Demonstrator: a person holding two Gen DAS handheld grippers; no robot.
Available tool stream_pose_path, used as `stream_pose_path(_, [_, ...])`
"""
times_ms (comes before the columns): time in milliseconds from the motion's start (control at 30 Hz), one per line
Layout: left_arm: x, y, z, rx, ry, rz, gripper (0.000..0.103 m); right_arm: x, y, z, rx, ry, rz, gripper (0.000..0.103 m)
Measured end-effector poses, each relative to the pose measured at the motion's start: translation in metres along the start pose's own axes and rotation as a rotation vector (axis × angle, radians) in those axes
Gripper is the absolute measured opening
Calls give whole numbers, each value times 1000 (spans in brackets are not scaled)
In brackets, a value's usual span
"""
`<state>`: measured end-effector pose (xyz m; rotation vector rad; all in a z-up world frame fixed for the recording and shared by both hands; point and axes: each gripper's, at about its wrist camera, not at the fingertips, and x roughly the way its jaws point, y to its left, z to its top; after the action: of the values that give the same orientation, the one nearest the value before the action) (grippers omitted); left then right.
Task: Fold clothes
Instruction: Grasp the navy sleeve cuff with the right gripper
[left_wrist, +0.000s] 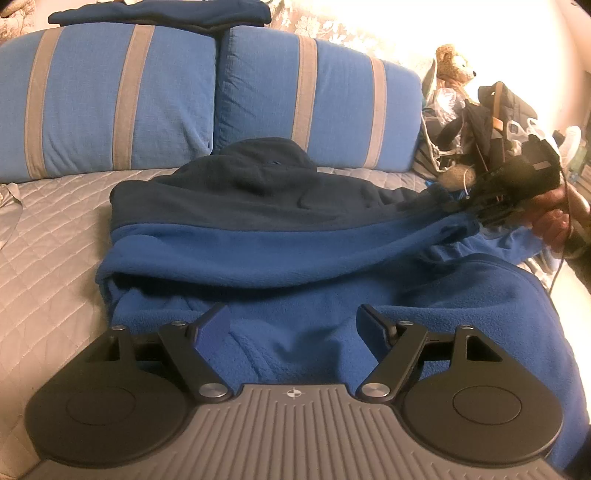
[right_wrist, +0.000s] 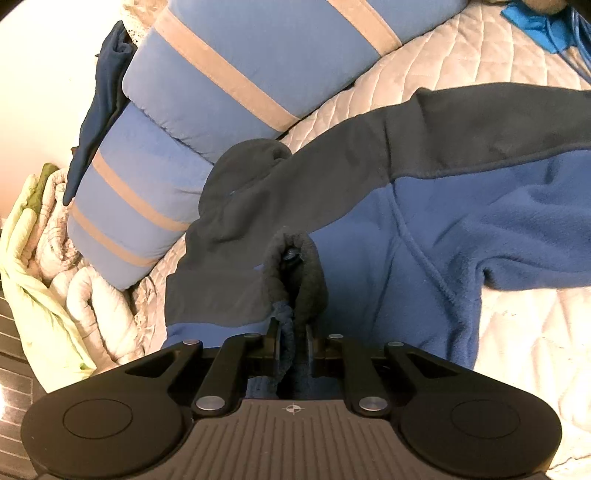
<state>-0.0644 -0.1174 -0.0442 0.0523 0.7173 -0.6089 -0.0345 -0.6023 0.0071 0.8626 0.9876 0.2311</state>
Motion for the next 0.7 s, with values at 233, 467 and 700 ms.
stream_pose_path(233, [-1, -1, -1, 1, -3, 2, 75, -1, -8, -7, 24, -1, -38, 15])
stream_pose_path(467, [-3, 2, 0, -10, -11, -12, 75, 4, -32, -13, 62, 10, -104, 16])
stream_pose_path(700, [-2, 1, 0, -7, -8, -12, 75, -4, -44, -24, 14, -29, -158, 39])
